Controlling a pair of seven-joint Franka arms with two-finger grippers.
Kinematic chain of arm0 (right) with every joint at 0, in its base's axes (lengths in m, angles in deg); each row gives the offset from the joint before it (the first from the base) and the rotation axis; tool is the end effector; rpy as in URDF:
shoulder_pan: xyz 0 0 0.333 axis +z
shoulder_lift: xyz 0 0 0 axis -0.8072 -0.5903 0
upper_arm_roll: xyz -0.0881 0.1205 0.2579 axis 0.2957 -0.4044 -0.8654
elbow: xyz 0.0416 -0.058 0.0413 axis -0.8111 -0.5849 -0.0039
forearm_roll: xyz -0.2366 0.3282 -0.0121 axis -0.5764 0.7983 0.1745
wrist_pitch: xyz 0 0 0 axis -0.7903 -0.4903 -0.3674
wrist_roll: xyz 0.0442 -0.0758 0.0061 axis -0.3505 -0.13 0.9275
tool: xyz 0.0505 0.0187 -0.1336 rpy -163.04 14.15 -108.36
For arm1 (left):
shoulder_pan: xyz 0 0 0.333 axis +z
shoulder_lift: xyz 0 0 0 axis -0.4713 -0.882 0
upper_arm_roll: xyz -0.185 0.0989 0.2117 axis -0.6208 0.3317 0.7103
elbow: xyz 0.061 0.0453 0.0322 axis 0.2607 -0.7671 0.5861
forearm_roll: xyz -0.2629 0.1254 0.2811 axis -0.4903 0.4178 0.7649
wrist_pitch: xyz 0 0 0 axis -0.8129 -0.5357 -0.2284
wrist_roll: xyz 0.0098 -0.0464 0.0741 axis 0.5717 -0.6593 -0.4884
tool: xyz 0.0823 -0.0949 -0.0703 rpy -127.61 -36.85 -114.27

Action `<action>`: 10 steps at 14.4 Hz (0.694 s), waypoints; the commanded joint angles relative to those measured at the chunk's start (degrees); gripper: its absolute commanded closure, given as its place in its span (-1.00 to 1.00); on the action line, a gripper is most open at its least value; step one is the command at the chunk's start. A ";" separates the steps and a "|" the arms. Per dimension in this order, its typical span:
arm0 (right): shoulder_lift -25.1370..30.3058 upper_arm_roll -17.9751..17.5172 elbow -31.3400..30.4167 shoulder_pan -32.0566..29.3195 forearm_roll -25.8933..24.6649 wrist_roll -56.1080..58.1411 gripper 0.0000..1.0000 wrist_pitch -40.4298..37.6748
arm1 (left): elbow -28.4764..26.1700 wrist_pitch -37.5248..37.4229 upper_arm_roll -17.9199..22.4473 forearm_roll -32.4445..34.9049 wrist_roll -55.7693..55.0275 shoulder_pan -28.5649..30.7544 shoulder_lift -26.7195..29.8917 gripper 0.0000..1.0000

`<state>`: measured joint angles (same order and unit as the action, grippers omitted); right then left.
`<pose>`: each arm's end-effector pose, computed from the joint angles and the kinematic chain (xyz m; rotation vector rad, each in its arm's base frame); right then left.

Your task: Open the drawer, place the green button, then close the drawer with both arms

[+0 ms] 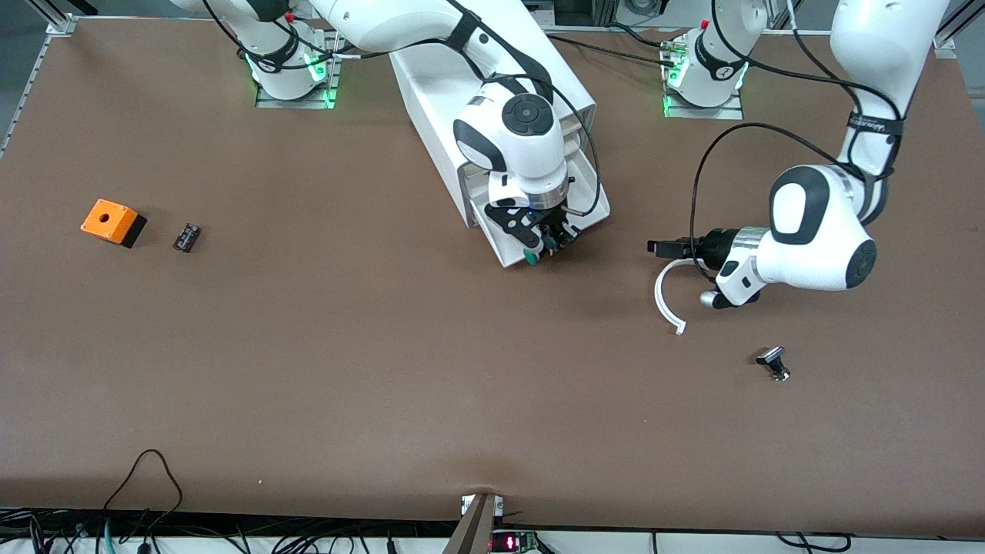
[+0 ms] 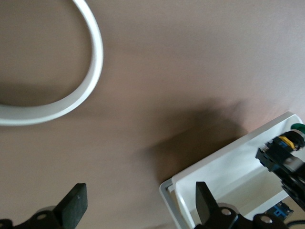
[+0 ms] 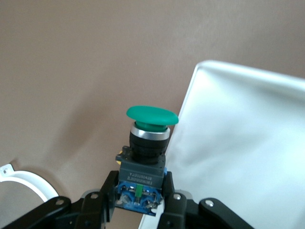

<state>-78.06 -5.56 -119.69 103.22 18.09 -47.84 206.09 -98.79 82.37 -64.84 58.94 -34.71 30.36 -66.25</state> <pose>0.4718 0.6271 0.2411 -2.6878 1.1105 -0.0628 0.5602 -0.1151 0.2372 2.6114 0.2255 -0.6514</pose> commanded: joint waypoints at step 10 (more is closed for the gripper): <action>-1.49 0.82 2.75 3.34 -0.97 -7.46 -1.00 -2.85 | 29.88 -21.51 0.37 20.38 -13.05 -0.83 -3.09 -1.00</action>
<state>-78.84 -5.45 -119.00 105.88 18.08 -53.94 204.18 -74.40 63.04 -64.76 77.59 -46.77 30.32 -65.80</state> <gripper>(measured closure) 0.458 0.000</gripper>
